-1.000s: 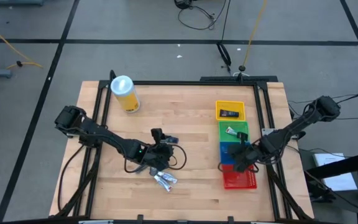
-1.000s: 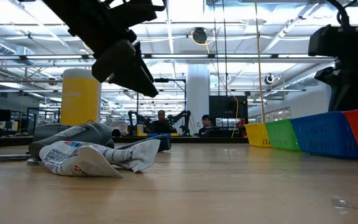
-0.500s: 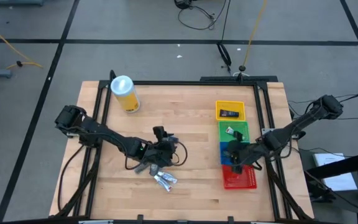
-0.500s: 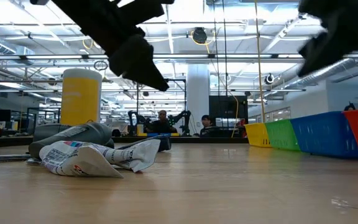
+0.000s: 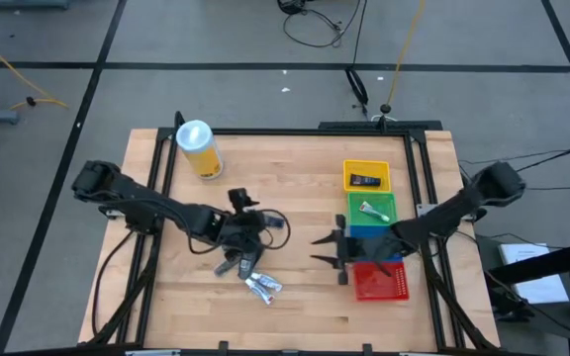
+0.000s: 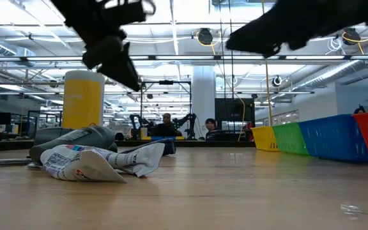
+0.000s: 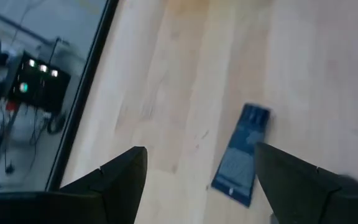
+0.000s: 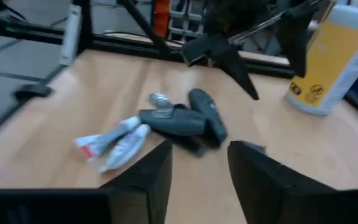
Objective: Pick & Place Travel size toiletries
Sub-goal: Put the blue shave cream into the red bin
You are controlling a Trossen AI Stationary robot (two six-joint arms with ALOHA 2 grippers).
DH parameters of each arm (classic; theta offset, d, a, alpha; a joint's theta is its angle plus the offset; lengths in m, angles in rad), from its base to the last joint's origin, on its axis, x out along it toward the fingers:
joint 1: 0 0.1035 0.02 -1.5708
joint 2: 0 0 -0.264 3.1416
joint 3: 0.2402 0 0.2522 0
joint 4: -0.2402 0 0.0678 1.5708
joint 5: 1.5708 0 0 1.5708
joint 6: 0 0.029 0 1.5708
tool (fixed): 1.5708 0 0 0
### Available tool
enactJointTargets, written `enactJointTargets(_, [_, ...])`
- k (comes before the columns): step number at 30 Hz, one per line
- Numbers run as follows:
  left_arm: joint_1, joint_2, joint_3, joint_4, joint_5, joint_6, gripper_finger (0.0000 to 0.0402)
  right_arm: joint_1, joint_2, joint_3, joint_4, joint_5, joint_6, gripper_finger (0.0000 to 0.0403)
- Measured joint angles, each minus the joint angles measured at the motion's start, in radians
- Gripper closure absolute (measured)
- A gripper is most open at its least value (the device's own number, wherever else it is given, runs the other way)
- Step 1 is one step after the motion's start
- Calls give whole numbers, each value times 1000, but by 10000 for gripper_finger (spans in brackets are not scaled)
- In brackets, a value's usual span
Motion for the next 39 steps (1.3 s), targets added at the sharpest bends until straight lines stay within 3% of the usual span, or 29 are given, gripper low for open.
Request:
enactJointTargets(3, [7,-10,-73,60,-3,-37,115,-49,95,37,57,-4,-27,224])
enactJointTargets(6, [11,-8,-181,206,3,-57,115,-109,154,108,-24,-51,10,201])
enactJointTargets(11, [38,-1,-351,507,48,-55,115,-193,221,217,-197,-105,81,170])
enactJointTargets(16, [83,-3,-509,902,87,-25,115,-281,318,284,-214,-237,85,137])
enactJointTargets(19, [106,-2,-570,1010,138,-13,115,-328,396,337,-214,-250,106,117])
enactJointTargets(24, [126,-1,-590,1026,144,-33,115,-380,511,429,-231,-267,108,104])
enactJointTargets(30, [130,-1,-590,1023,144,-37,115,-400,582,464,-249,-296,99,123])
enactJointTargets(34, [130,-1,-590,1012,144,-47,115,-403,593,463,-267,-292,102,150])
enactJointTargets(39, [130,-1,-590,1001,143,-53,115,-400,593,463,-281,-291,91,216])
